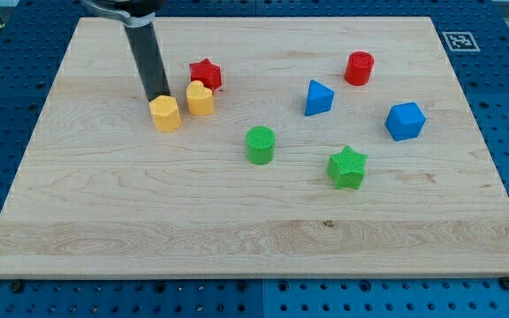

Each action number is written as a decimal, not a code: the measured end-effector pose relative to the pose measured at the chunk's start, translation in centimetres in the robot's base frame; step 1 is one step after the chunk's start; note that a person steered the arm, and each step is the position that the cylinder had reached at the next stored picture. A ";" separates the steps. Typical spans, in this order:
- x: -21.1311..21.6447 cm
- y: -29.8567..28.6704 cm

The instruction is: Place the red star vertically above the yellow heart

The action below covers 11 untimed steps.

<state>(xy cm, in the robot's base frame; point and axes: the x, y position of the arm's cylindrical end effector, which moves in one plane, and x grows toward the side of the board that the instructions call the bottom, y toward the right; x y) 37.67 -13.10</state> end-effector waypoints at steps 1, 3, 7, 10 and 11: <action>0.0 3.1; -0.1 4.2; -4.8 5.2; -8.8 -0.7; -11.1 -0.4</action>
